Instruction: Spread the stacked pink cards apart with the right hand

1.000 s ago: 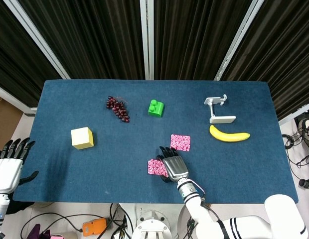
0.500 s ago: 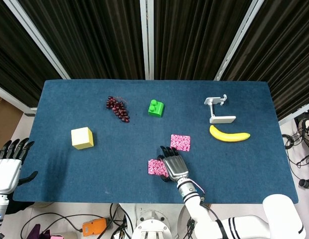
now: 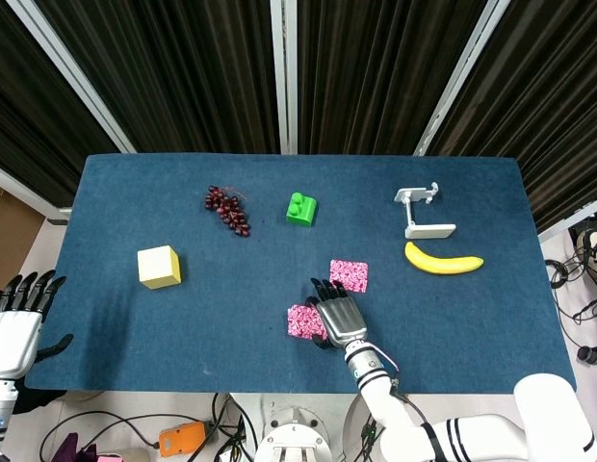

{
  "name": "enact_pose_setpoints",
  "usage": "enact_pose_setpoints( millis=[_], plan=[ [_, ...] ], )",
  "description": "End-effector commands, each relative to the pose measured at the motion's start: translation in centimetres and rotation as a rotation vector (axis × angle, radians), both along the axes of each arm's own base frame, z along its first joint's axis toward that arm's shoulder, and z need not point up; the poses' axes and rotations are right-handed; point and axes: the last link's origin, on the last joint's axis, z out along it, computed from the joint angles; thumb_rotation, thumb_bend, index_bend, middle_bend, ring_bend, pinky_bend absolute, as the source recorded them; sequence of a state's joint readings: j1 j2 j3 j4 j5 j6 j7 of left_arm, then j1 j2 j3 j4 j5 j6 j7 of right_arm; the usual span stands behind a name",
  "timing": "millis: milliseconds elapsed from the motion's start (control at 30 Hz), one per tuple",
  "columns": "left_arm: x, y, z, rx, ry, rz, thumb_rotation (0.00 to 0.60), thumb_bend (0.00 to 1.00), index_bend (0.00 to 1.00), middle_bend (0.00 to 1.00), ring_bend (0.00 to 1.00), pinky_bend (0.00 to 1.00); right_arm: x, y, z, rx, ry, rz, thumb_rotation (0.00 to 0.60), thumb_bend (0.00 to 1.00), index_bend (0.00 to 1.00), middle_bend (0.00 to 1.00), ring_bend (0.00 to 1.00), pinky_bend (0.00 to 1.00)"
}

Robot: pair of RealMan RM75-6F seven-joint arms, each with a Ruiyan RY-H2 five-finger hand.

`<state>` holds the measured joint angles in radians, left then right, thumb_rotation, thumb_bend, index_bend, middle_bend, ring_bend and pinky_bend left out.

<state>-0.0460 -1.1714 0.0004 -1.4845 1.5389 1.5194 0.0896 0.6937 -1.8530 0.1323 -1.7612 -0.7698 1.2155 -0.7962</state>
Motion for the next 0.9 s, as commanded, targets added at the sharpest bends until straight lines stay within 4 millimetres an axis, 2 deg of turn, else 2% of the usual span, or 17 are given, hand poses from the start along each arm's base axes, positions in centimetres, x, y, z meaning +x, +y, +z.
enact_pose_setpoints(
  millis=[33,200,433,667,900],
  plan=[
    [0.1,0.0,0.0,0.0,0.001,-0.003,0.6,0.1,0.11,0.06,0.0,0.0,0.0,-0.2,0.2,0.0,-0.003,0.001,0.6,0.52,0.44,0.05,0.0,0.0],
    [0.2,0.2,0.1,-0.001,0.0,-0.007,0.6,0.1,0.11,0.06,0.0,0.0,0.1,-0.7,1.2,-0.015,-0.026,0.011,0.6,0.52,0.46,0.05,0.0,0.0],
    [0.5,0.4,-0.1,-0.008,-0.008,-0.009,0.6,0.1,0.11,0.06,0.0,0.0,0.3,-3.4,2.7,-0.056,-0.047,0.002,0.6,0.52,0.46,0.05,0.0,0.0],
    [0.8,0.6,-0.1,-0.012,-0.015,-0.009,0.6,0.1,0.11,0.06,0.0,0.0,0.9,-6.5,1.2,-0.032,-0.016,0.0,0.6,0.52,0.43,0.05,0.0,0.0],
    [1.1,0.7,-0.2,-0.022,-0.031,-0.007,0.6,0.1,0.11,0.06,0.0,0.0,1.0,-7.8,-0.7,-0.003,0.001,0.006,0.6,0.52,0.33,0.05,0.0,0.0]
  ],
)
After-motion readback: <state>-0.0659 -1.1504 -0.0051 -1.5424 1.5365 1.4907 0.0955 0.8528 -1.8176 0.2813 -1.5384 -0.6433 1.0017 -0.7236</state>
